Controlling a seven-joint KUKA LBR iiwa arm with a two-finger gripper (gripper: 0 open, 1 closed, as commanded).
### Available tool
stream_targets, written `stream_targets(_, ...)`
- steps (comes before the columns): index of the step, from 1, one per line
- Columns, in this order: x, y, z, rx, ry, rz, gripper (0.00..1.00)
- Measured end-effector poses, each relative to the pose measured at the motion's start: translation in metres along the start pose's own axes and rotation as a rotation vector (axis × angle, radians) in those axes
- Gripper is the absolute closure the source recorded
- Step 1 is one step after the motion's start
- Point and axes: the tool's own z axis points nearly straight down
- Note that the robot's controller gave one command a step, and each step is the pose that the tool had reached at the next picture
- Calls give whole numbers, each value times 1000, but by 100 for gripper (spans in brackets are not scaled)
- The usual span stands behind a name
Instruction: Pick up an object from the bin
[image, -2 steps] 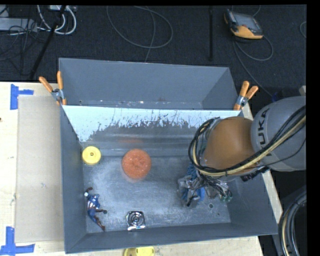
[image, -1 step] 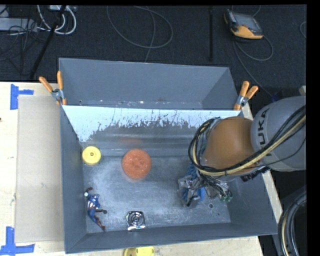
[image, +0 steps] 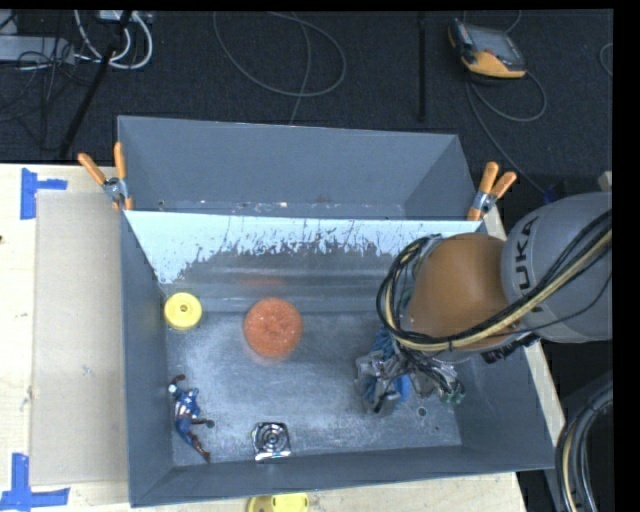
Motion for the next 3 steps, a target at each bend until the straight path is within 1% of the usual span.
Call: stream_targets(3, 0, 0, 0, 0, 0, 4, 100)
